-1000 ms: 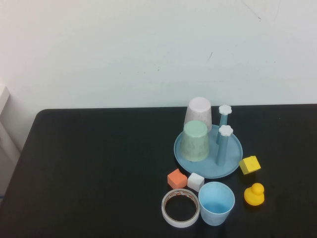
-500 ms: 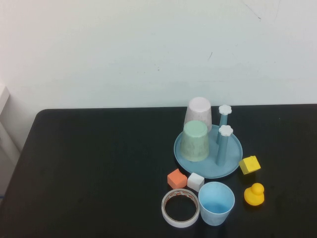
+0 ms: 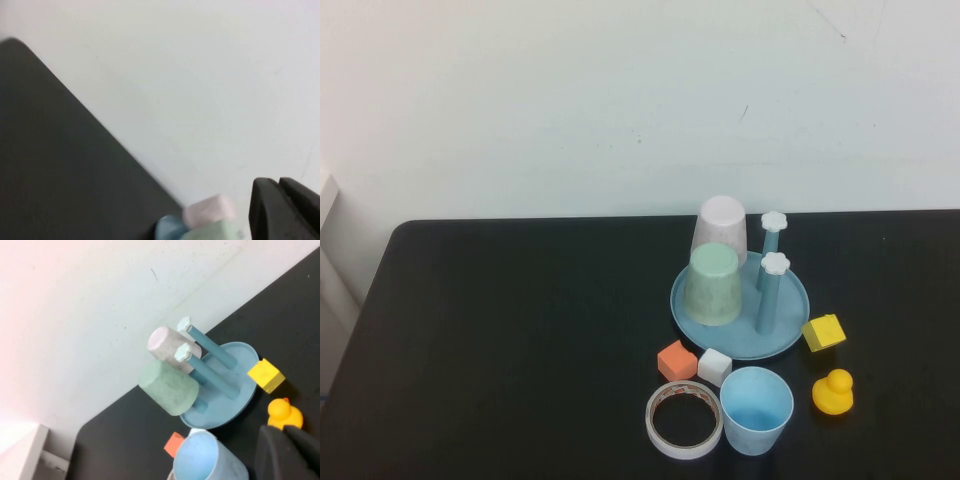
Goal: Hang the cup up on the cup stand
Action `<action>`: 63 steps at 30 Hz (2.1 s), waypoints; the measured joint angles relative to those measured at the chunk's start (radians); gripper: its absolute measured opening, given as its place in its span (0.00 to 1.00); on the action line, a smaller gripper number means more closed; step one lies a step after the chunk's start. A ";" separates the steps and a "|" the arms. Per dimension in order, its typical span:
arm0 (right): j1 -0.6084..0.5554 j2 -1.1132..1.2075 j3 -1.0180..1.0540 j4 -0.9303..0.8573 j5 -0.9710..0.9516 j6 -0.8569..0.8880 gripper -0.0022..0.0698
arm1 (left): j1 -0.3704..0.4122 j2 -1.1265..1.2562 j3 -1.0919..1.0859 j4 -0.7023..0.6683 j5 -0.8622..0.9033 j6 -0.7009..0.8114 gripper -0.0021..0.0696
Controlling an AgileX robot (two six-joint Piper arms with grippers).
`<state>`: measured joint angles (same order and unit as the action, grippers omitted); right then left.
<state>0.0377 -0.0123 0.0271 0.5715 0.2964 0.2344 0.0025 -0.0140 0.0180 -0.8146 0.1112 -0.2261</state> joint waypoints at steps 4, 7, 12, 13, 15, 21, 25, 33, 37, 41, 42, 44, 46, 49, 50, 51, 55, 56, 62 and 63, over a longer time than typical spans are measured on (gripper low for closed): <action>0.000 0.000 0.000 0.000 0.006 -0.052 0.03 | 0.000 0.000 -0.062 0.018 0.109 0.237 0.03; 0.000 0.000 0.000 0.000 0.012 -0.132 0.03 | 0.000 0.036 -0.207 0.065 0.270 0.451 0.03; 0.000 0.000 0.000 0.008 0.029 -0.210 0.03 | 0.000 0.234 -0.427 0.217 0.526 0.584 0.03; 0.000 0.000 0.000 0.010 0.029 -0.215 0.03 | 0.000 0.287 -0.471 0.242 0.583 0.612 0.03; 0.000 0.000 0.000 0.010 0.034 -0.218 0.03 | 0.000 0.395 -0.545 0.272 0.683 0.673 0.03; 0.000 0.000 0.000 0.011 0.040 -0.223 0.03 | 0.000 0.679 -0.724 0.321 0.755 0.836 0.03; 0.000 0.000 0.000 0.011 0.041 -0.234 0.03 | -0.008 0.856 -0.791 0.340 0.730 0.865 0.03; 0.000 0.000 0.000 0.011 0.051 -0.234 0.03 | -0.272 1.165 -0.951 0.401 0.635 0.817 0.03; 0.000 0.000 0.000 0.011 0.051 -0.249 0.03 | -0.437 1.298 -1.047 0.554 0.625 0.675 0.03; 0.000 0.000 0.000 0.011 0.051 -0.262 0.03 | -0.588 1.448 -1.154 0.736 0.640 0.506 0.03; 0.000 0.000 0.000 0.011 0.051 -0.264 0.03 | -0.622 1.489 -1.185 0.777 0.650 0.475 0.03; 0.000 0.000 0.000 0.011 0.051 -0.266 0.03 | -0.675 1.572 -1.244 0.842 0.673 0.435 0.03; 0.000 0.000 0.000 0.011 0.051 -0.268 0.03 | -0.724 1.650 -1.314 0.872 0.695 0.415 0.03; 0.000 0.000 0.000 0.011 0.051 -0.270 0.03 | -0.773 1.768 -1.415 0.886 0.730 0.400 0.03; 0.000 0.000 0.000 0.011 0.051 -0.270 0.03 | -0.786 1.809 -1.452 0.890 0.743 0.401 0.03; 0.000 0.000 0.000 0.011 0.053 -0.270 0.03 | -0.796 1.848 -1.488 0.892 0.755 0.399 0.03; 0.000 0.000 0.000 0.012 0.053 -0.270 0.03 | -0.824 1.988 -1.617 0.892 0.803 0.377 0.04; 0.000 0.000 0.000 0.012 0.053 -0.270 0.03 | -0.827 2.022 -1.649 0.885 0.818 0.370 0.07; 0.000 0.000 0.000 0.016 0.054 -0.276 0.03 | -0.826 2.181 -1.799 0.800 0.871 0.293 0.52; 0.000 0.000 0.000 0.020 0.054 -0.278 0.03 | -0.826 2.205 -1.819 0.802 0.871 0.262 0.61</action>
<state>0.0377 -0.0123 0.0271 0.5911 0.3499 -0.0438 -0.8233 2.1909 -1.8007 -0.0128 0.9821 0.0356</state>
